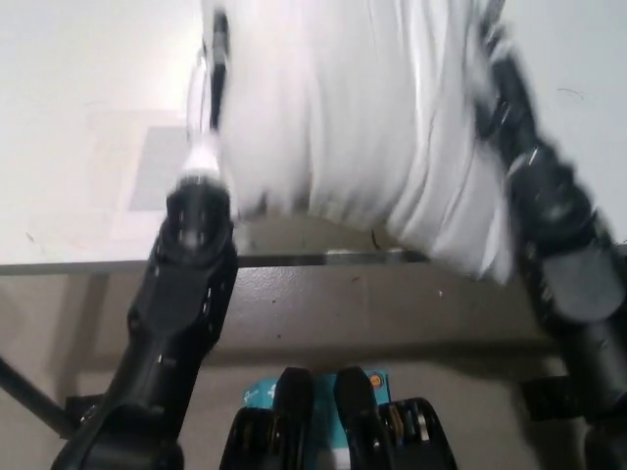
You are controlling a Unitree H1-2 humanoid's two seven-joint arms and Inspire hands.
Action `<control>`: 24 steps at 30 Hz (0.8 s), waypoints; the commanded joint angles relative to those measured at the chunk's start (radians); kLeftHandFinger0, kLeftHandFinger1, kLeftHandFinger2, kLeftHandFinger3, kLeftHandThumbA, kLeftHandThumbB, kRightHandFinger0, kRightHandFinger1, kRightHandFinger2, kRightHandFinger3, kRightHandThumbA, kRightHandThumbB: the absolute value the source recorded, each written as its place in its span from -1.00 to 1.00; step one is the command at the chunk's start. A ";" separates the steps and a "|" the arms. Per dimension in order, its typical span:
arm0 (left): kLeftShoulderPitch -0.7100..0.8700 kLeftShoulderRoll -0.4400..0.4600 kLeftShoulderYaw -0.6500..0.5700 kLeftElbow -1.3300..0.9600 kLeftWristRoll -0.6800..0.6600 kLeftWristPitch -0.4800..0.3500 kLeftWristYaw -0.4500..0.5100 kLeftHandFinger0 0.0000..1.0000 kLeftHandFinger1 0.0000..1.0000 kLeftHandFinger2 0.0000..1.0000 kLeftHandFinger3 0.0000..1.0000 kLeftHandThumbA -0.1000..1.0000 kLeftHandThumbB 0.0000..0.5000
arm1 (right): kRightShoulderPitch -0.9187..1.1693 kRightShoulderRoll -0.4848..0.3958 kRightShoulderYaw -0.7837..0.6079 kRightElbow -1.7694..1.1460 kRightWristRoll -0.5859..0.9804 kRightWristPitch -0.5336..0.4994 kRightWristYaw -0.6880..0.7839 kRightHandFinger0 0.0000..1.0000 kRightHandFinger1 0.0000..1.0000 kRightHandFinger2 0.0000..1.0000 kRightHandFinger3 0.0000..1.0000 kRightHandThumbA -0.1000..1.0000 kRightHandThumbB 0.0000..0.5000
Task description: The robot uses both hands to lift the pillow and then drops it on the table
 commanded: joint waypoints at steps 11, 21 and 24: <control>0.115 0.061 -0.037 0.099 0.064 -0.069 -0.055 1.00 1.00 1.00 1.00 1.00 -0.50 | 0.030 -0.003 0.024 0.177 0.002 -0.208 0.096 1.00 1.00 1.00 1.00 1.00 0.20; 0.195 0.158 -0.041 -0.193 0.110 -0.031 -0.082 1.00 1.00 1.00 1.00 1.00 -0.40 | 0.091 -0.100 -0.030 -0.133 0.003 -0.125 0.091 1.00 1.00 1.00 1.00 1.00 0.26; 0.212 0.198 -0.033 -0.280 0.150 -0.034 -0.064 1.00 1.00 1.00 1.00 1.00 -0.39 | 0.106 -0.142 -0.075 -0.211 0.038 -0.127 0.102 1.00 1.00 1.00 1.00 1.00 0.47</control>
